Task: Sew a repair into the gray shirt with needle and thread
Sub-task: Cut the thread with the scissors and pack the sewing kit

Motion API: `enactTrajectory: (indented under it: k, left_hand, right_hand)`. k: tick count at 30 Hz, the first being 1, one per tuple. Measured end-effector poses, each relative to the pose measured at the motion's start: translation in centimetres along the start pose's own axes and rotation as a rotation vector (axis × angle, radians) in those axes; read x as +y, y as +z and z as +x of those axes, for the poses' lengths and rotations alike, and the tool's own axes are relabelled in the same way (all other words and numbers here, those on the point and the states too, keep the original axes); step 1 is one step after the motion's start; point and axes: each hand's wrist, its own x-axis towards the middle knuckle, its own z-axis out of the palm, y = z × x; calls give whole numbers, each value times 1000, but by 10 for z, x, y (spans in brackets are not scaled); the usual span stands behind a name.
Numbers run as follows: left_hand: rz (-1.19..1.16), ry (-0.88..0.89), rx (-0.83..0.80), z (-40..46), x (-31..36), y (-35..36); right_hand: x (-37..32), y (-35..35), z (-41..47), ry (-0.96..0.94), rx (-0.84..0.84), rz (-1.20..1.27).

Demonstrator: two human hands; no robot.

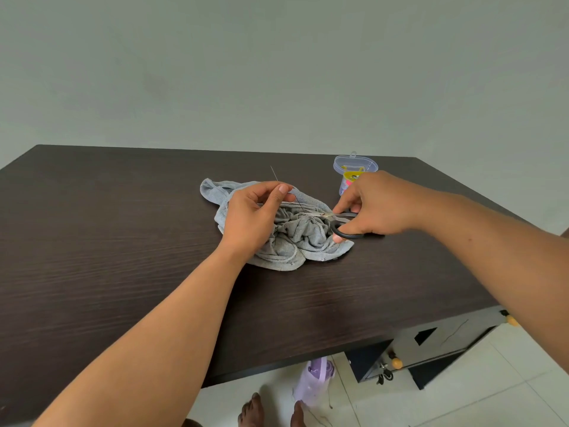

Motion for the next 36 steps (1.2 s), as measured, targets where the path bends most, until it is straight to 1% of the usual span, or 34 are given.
enactTrajectory:
  k: [5, 9, 13, 16, 21, 25, 28, 31, 36]
  left_hand:
    - [-3, 6, -5, 0, -1, 0]
    - [-15, -8, -4, 0, -1, 0]
    - [-15, -8, -2, -1, 0, 1]
    - [-14, -3, -7, -2, 1, 2]
    - [-23, -6, -13, -1, -3, 5]
    - [-23, -10, -19, 0, -6, 4]
    - [-19, -4, -27, 0, -8, 3]
    - [-8, 1, -32, -1, -7, 4]
    - [-3, 7, -28, -2, -7, 4]
  right_hand:
    - [1, 4, 1, -24, 3, -13]
    - [12, 1, -3, 16, 33, -54]
    - [50, 4, -11, 147, 153, -53]
    - [79, 10, -25, 290, 180, 11]
    - [116, 24, -48, 492, 165, 45]
    - [132, 36, -58, 580, 123, 39]
    - [138, 43, -62, 613, 71, 54]
    - [142, 47, -64, 625, 60, 63]
    - [140, 47, -66, 586, 0, 8]
